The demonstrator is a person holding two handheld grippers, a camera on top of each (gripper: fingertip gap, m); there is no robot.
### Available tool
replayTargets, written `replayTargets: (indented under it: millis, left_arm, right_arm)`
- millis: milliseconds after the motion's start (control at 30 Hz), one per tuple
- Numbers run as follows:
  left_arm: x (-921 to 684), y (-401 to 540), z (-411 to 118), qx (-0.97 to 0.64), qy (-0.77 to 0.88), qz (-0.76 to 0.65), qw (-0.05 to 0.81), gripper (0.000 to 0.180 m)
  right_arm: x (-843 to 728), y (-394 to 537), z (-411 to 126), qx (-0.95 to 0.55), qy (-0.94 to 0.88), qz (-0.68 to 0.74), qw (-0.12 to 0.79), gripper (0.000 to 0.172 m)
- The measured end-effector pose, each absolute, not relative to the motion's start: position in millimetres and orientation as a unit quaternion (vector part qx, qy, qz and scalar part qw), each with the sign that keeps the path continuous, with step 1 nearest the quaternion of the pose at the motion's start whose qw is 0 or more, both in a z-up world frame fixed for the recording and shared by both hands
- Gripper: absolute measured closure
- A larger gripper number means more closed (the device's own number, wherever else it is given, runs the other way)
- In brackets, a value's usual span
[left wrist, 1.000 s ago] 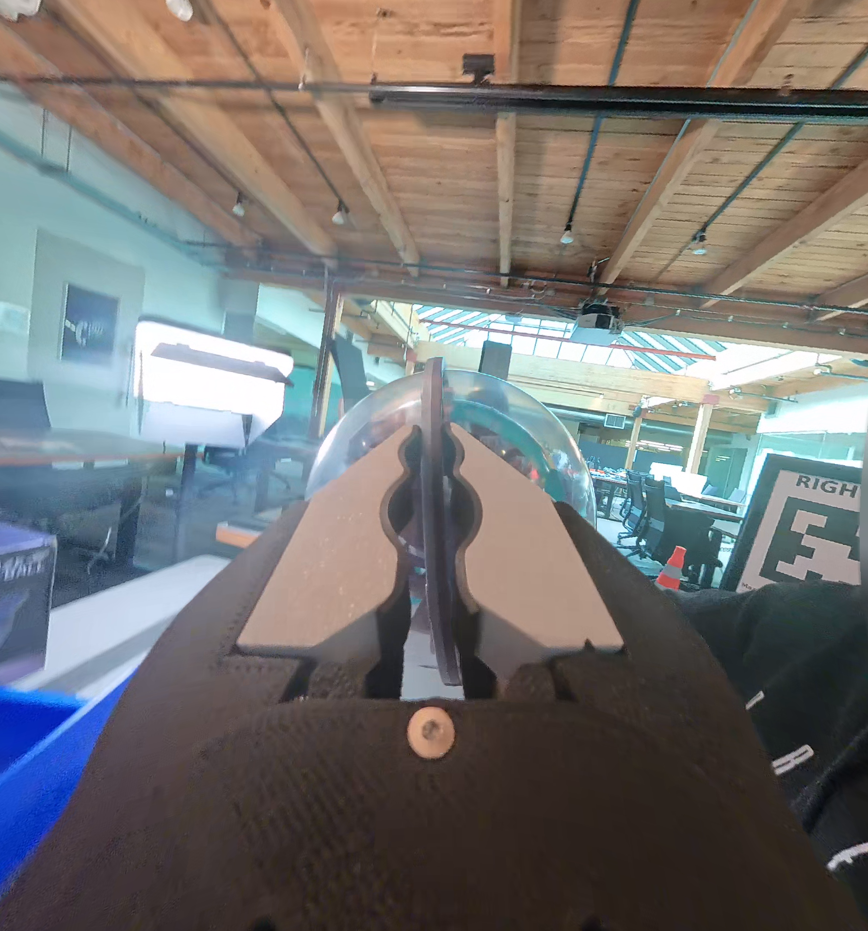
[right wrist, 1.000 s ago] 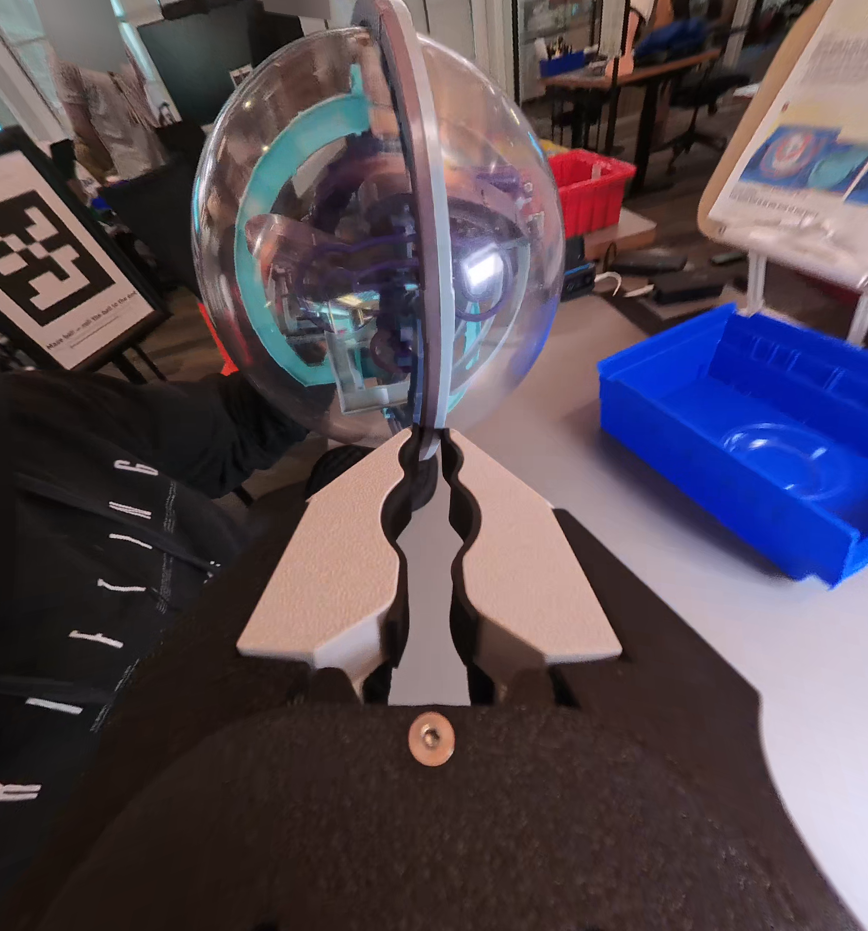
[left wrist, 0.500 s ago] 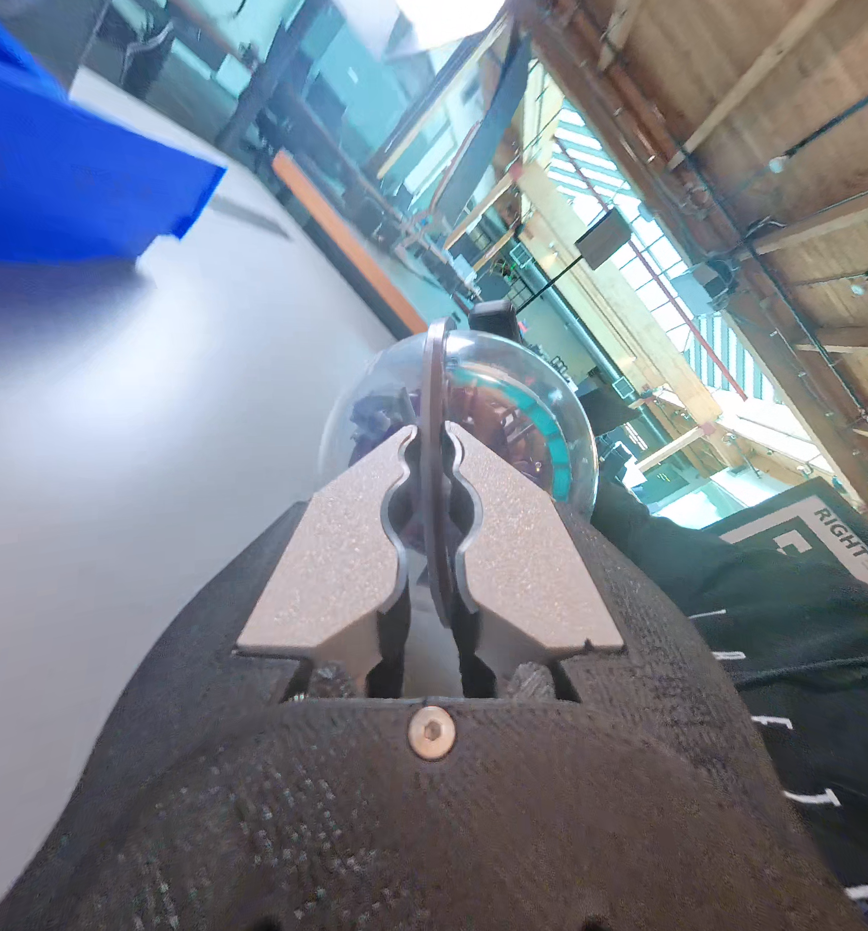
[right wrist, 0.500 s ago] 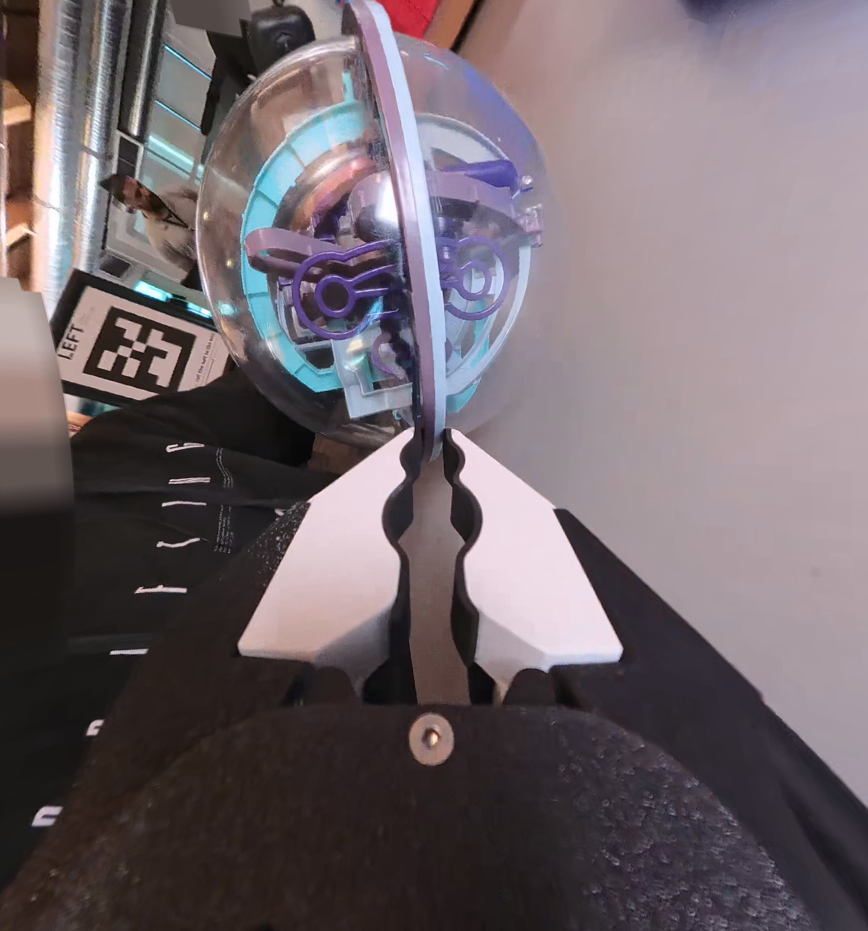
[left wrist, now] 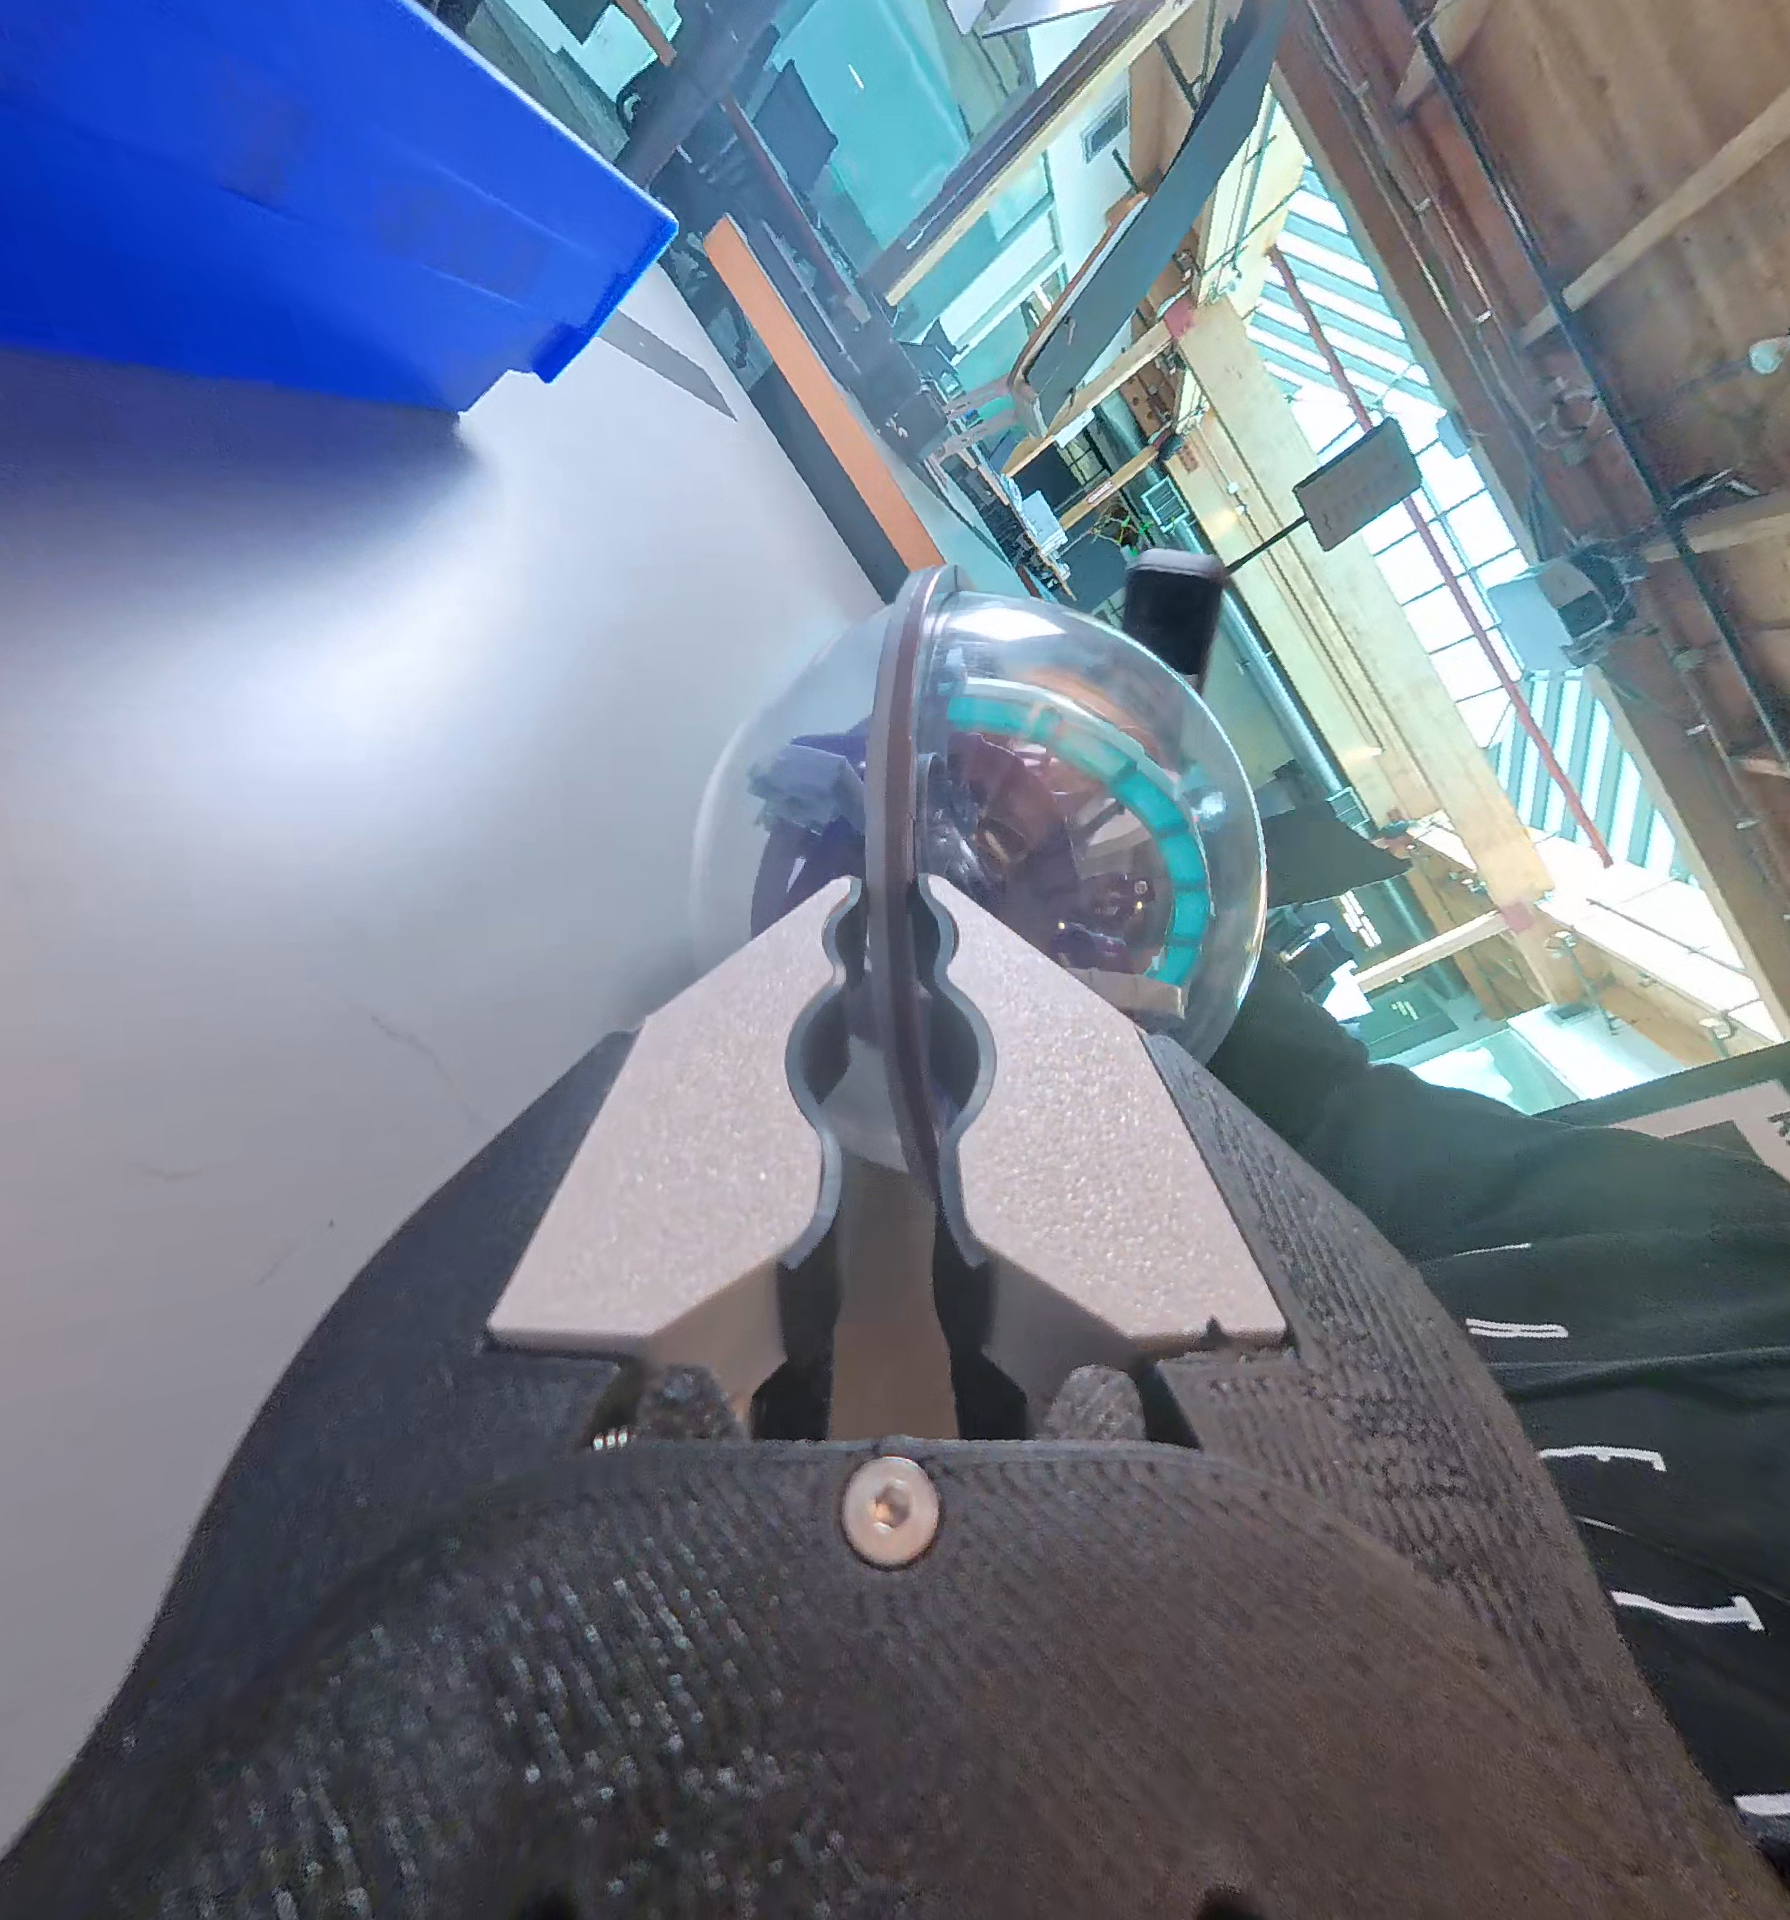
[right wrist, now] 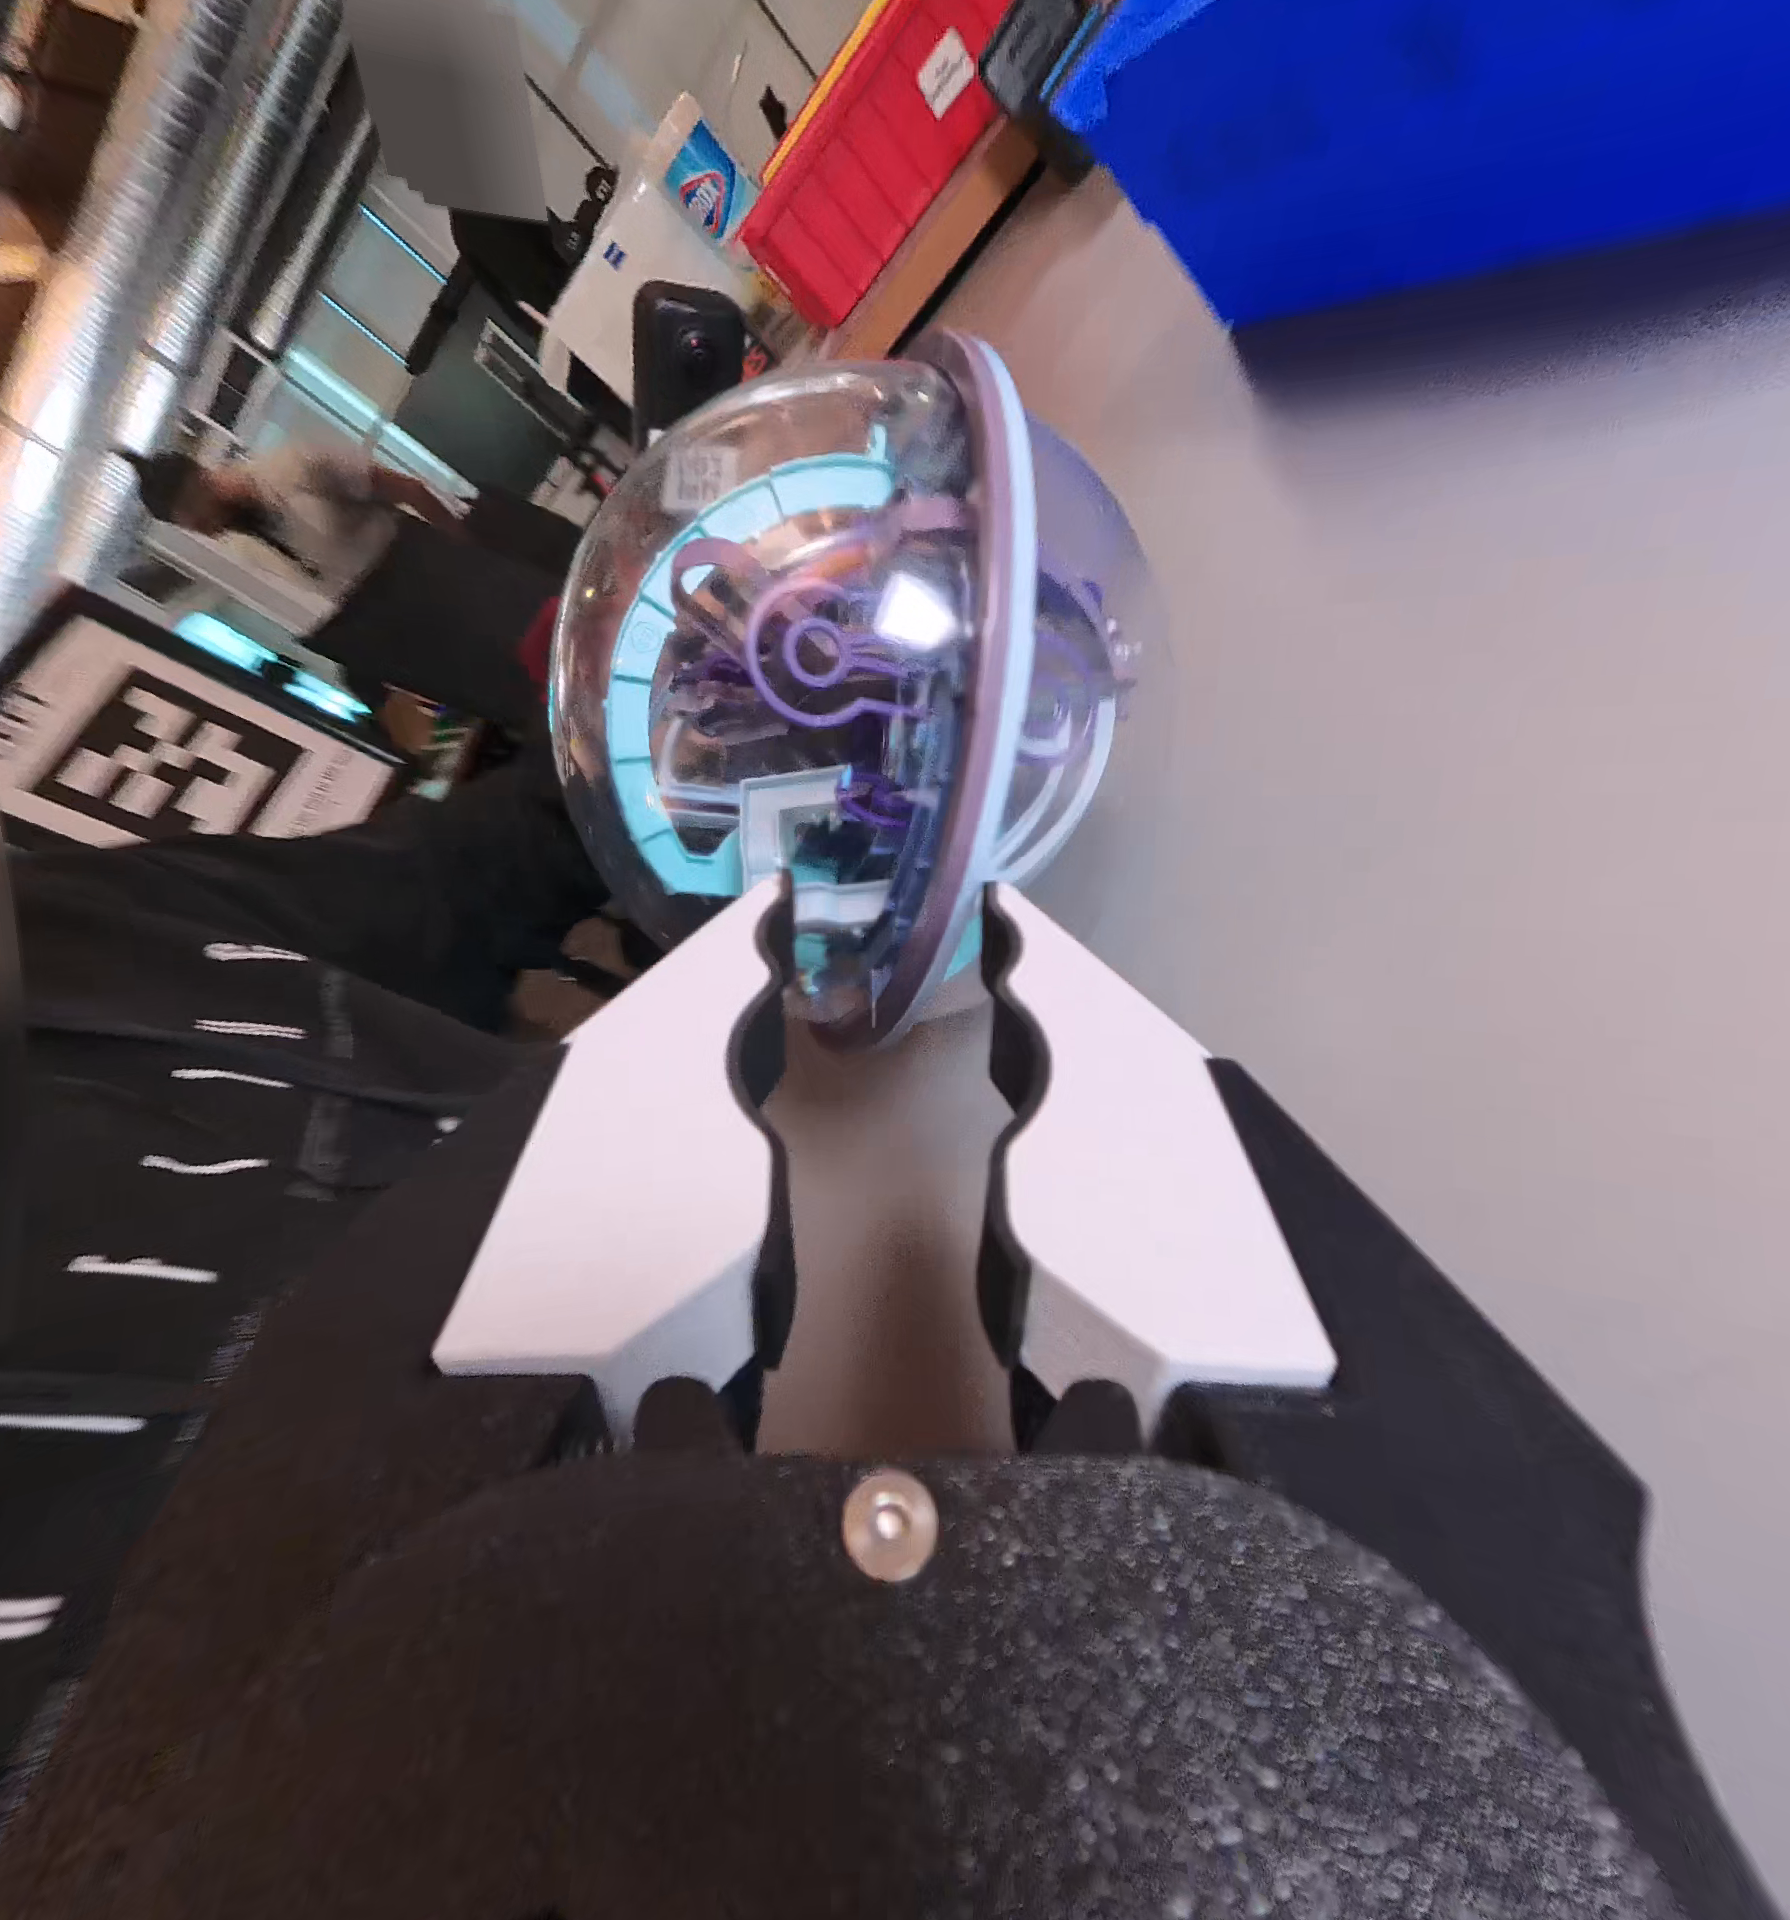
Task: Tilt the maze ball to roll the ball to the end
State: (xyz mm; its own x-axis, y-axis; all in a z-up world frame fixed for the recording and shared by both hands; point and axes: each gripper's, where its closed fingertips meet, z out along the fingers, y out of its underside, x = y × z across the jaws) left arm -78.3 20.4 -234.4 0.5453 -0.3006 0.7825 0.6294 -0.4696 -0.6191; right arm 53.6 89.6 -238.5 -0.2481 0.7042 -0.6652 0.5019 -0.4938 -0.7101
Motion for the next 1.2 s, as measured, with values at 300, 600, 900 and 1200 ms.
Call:
replayTargets:
  millis: [300, 600, 900, 1200]
  left_arm:
    - [-81.9, 24.0, -234.1, -0.721, -0.108, -0.452, 0.513, 0.175]
    - [-83.3, 28.3, -224.1, -0.7, -0.08, -0.444, 0.554, 0.171]
    - [-68.1, 29.0, -169.8, -0.645, 0.234, -0.327, 0.65, 0.071]
    - [-40.7, 49.1, -204.7, -0.699, 0.359, -0.26, 0.562, 0.061]
  right_arm:
    - [46.1, 75.3, -207.3, -0.426, -0.665, 0.426, 0.442, 0.064]
    - [23.6, 57.5, -221.2, -0.38, -0.702, 0.403, 0.447, 0.059]
    - [13.5, 64.4, -215.5, -0.386, -0.694, 0.47, 0.386, 0.071]
    - [0.9, 74.4, -214.8, -0.412, -0.681, 0.499, 0.343, 0.072]
